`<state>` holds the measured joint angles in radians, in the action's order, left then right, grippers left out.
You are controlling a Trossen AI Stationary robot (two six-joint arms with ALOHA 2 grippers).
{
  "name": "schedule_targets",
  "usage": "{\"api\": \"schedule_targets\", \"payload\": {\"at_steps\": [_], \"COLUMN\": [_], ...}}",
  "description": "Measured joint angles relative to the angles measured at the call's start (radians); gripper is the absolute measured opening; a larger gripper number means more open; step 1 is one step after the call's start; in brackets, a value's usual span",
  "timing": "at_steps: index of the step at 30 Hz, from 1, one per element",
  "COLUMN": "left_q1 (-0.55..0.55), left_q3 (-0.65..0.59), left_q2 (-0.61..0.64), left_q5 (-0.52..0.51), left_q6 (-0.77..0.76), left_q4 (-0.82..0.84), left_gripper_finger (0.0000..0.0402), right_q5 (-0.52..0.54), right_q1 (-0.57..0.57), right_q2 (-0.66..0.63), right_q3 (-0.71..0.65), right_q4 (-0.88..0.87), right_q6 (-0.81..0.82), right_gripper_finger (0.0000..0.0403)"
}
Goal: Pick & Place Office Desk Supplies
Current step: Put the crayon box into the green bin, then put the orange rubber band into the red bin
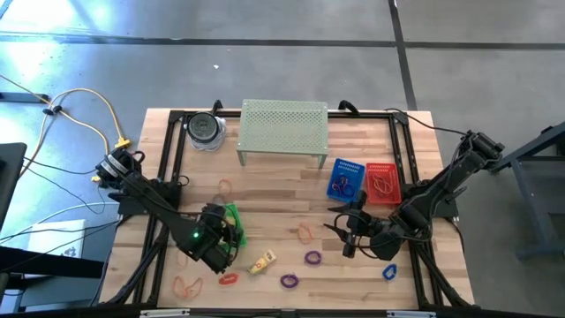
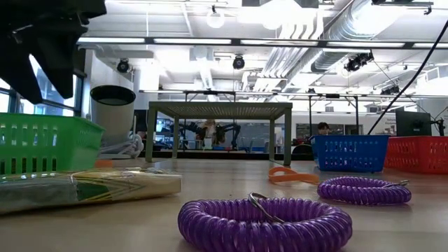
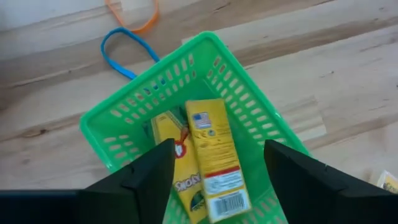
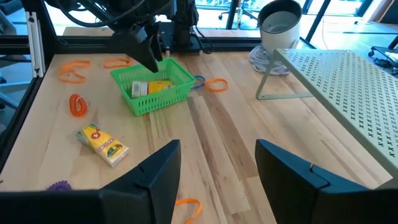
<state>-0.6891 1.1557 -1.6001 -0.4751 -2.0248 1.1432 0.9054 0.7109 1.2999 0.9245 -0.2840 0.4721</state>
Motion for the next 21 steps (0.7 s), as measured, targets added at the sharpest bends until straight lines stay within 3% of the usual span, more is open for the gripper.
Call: {"api": "schedule_targets", "payload": {"at_steps": [8,13,17,21], "left_q1": [0.000,0.019,0.084,0.201], "left_q3": [0.000,0.000,0.002,0.002], "left_q2": [0.025,0.114,0.199,0.252], "left_q5": [-0.008,-0.035,-0.045,0.009], "left_q6": [0.085,0.251,0.488,0.536], "left_q4": [0.001,0.007,0.023,0.104], "left_gripper_finger": [0.0251,0.0251,0.0251,0.0251], "right_q5": [0.000,0.000,0.000,0.000], "right_q1": [0.000,0.000,0.000,-0.007], "right_q2": [0.000,0.000,0.000,0.000], "right_q3": [0.000,0.000,0.000,0.000], "right_q4": [-0.004,-0.004,-0.004,-0.004], "right_q6": [0.000,0.000,0.000,0.003], "right_gripper_finger": [0.0196,0.0196,0.0196,0.0196]}}
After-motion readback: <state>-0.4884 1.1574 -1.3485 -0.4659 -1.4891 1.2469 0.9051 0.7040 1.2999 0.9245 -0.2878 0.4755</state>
